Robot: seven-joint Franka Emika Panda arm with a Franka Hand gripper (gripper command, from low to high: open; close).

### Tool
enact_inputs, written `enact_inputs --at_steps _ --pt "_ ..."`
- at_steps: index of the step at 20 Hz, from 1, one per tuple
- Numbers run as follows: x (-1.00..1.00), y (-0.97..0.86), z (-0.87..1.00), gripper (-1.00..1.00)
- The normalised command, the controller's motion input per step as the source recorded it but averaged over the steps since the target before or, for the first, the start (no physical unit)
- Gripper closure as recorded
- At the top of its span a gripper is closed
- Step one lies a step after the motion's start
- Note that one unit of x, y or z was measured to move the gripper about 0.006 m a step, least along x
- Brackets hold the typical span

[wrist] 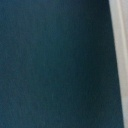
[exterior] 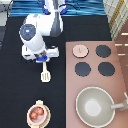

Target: Take the lid off the pot, put the pot on the plate, and use the tool to push the pot to the front of the table.

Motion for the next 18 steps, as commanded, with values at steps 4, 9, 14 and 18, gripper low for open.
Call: enact_inputs --at_steps 4,9,14,18 --pt "-0.61 0.14 0.02 -1.0" --pt "-0.18 0.23 0.76 -1.0" --pt "-0.23 0.14 0.92 -1.0" --pt "-0.16 -0.02 1.0 -1.0"
